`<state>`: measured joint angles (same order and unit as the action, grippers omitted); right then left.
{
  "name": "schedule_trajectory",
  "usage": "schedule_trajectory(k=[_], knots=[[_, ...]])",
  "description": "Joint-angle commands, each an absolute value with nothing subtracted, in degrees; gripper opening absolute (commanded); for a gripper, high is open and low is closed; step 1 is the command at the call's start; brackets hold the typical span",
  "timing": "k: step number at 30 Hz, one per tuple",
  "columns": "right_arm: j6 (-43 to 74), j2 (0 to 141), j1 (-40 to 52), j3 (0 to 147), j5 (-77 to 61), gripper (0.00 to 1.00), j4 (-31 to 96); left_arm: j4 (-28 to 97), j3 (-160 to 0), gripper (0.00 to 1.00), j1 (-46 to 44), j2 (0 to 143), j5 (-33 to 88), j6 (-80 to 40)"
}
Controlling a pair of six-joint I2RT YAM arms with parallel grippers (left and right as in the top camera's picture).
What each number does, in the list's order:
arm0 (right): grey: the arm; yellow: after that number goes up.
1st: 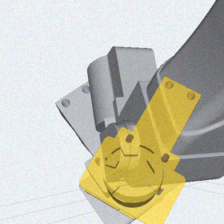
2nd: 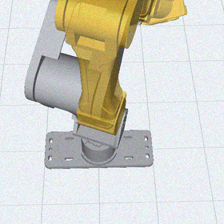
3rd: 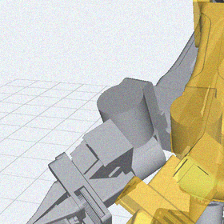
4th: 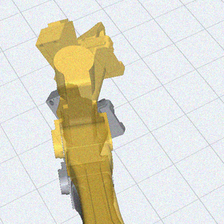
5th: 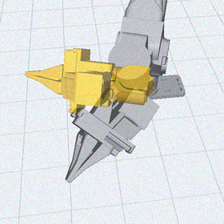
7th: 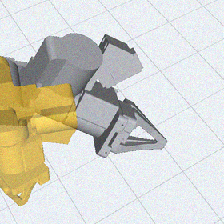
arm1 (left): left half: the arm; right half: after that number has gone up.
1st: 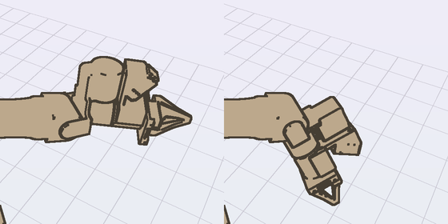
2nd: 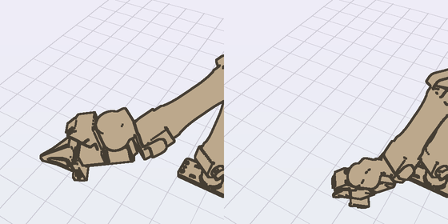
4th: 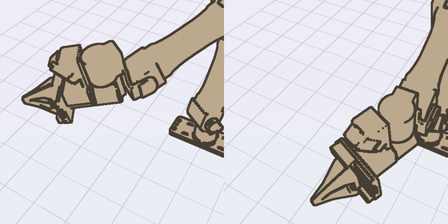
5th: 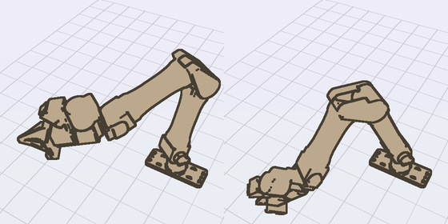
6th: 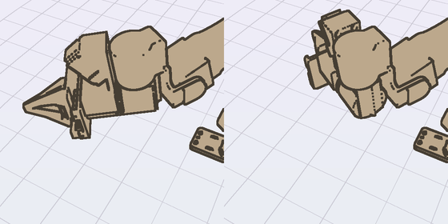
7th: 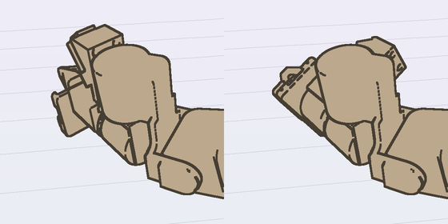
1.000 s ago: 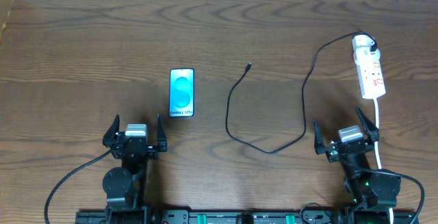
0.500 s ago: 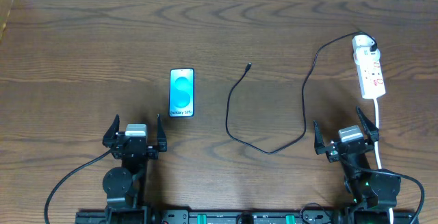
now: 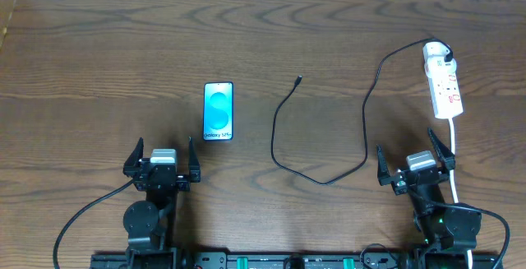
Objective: Plug charger to phone and switch on socket
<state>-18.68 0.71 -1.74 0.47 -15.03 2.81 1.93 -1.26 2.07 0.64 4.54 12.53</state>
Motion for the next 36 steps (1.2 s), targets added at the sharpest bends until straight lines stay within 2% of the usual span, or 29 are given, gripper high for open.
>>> schedule_trajectory(k=[1, 36], knots=[[-18.7, 0.38, -1.41, 0.32, -15.38, 0.99, 3.01, 4.03, -0.54, 0.98, 1.78, 0.71, 4.89, 13.47], [-18.7, 0.38, -1.41, 0.32, -15.38, 0.99, 3.01, 4.03, -0.54, 0.98, 1.78, 1.37, 5.93, 11.92]])
